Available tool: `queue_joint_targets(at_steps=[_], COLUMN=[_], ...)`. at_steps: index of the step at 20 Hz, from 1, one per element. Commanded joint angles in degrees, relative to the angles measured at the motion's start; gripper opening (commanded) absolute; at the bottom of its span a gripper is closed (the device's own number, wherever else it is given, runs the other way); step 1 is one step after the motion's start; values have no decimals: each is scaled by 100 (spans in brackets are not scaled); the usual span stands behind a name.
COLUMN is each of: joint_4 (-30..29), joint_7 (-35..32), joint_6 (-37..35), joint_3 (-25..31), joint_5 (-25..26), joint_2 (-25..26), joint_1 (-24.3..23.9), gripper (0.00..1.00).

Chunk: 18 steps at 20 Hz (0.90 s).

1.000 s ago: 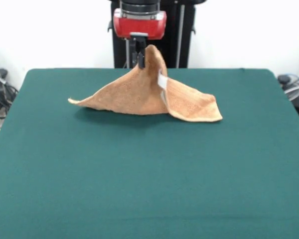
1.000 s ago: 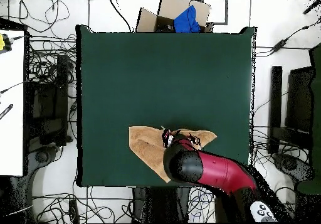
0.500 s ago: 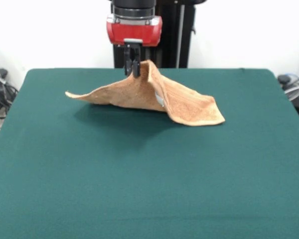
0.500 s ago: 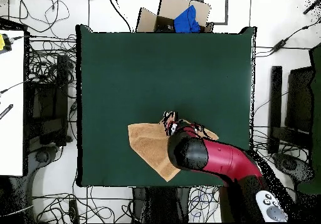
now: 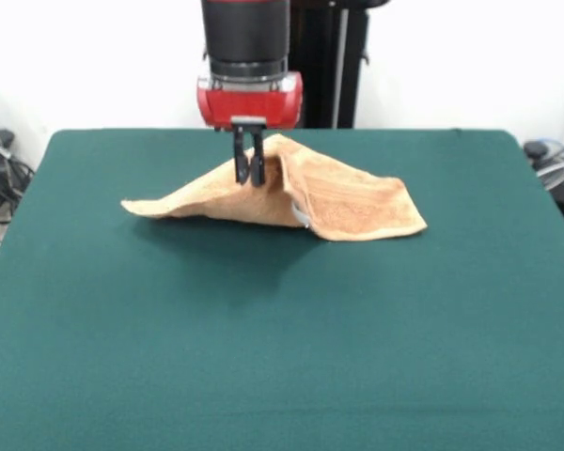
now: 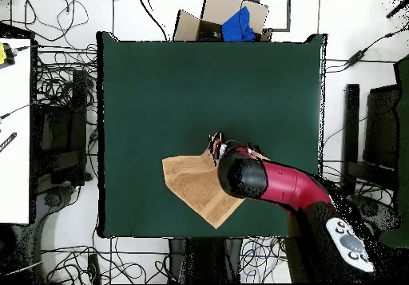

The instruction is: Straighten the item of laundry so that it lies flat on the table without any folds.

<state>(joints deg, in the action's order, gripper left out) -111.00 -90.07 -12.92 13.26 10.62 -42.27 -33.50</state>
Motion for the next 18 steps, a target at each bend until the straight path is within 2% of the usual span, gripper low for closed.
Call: queue_joint_targets(at_steps=[1,10,18], joint_4=[766,1112,1378], joint_7=[39,-130,-299], joint_6=[75,241,442], joint_3=[626,529,351], joint_5=[381,536,719], joint_2=[596,1094,1304], joint_1=[-54,47,222], gripper=[0,0,0])
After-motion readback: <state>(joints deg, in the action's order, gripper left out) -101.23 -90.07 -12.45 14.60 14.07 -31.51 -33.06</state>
